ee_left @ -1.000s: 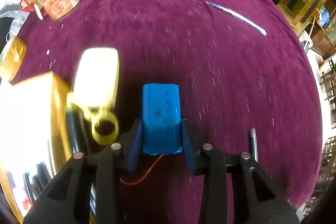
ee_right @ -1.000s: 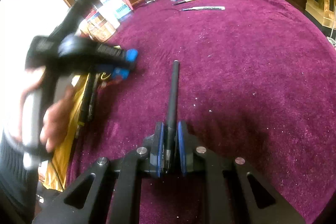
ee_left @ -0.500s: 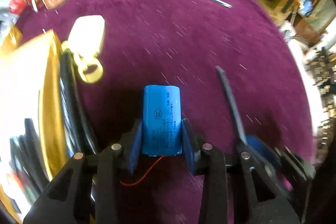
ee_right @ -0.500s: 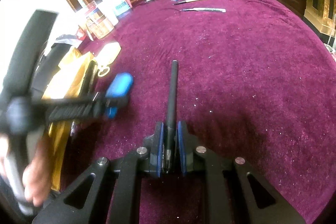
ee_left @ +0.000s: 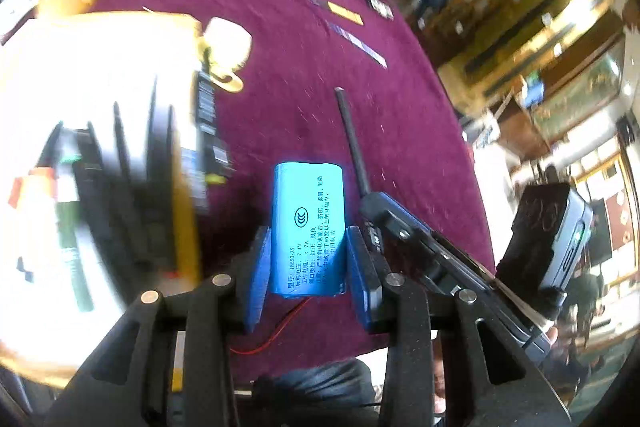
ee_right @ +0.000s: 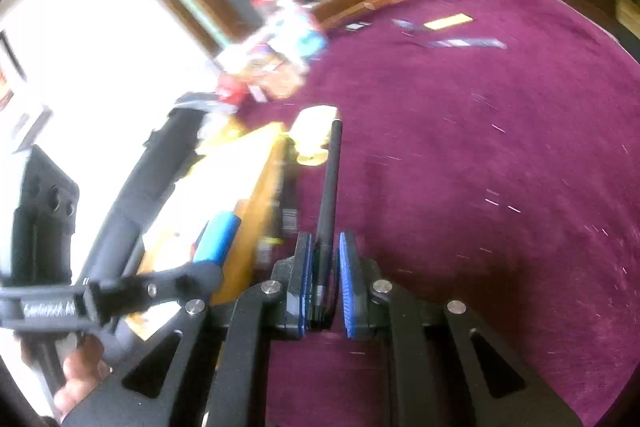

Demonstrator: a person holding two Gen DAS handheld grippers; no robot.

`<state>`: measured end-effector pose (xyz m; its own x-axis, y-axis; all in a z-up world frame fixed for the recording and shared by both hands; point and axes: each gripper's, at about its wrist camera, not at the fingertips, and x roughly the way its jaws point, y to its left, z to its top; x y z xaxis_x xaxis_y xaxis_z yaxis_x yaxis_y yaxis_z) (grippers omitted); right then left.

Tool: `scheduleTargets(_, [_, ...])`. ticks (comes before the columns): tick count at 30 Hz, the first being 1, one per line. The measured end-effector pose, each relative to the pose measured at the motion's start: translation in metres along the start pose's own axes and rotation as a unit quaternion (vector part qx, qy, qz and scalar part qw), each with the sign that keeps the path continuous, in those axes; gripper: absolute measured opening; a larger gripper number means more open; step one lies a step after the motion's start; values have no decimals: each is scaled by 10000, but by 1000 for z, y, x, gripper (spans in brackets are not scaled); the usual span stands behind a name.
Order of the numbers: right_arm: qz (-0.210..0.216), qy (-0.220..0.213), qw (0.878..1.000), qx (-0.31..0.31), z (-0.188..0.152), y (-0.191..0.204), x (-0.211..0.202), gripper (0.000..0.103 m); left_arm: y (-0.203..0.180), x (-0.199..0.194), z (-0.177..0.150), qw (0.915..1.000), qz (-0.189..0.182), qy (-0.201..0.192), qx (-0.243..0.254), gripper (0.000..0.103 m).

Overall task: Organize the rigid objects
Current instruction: 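Carry the battery and marker into the tray and open both tools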

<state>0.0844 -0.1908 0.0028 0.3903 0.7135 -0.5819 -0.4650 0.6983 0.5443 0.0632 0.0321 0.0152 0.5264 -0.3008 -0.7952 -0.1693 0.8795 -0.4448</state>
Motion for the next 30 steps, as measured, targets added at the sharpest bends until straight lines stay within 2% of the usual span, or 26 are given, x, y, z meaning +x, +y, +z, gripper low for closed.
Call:
scheduleTargets(4, [414, 180, 9981, -430, 1, 42, 10, 12, 39, -44, 2, 9982, 229, -450, -338, 33])
scheduleTargets(7, [649, 405, 9952, -617, -2, 66, 28, 12, 75, -64, 0, 9938, 640, -692, -593, 33])
scheduleTargets(12, [702, 956, 9896, -812, -7, 93, 73, 12, 127, -65, 15, 9868, 1028, -693, -1041, 33])
scheduleTargets(15, [514, 1184, 9875, -902, -6, 99, 98, 12, 144, -55, 36, 9844, 1163, -717, -1106, 33])
scheduleTargets(20, [88, 1351, 9864, -931, 4, 105, 130, 12, 173, -16, 76, 9837, 1263, -332, -1237, 33])
scheduleTargets(24, [-196, 1461, 9840, -997, 12, 108, 151, 12, 191, -1, 85, 9796, 1454, -195, -1374, 33])
scheduleTargets(30, [-305, 1498, 9820, -1109, 12, 111, 157, 13, 206, 14, 87, 9760, 1515, -34, -1565, 34])
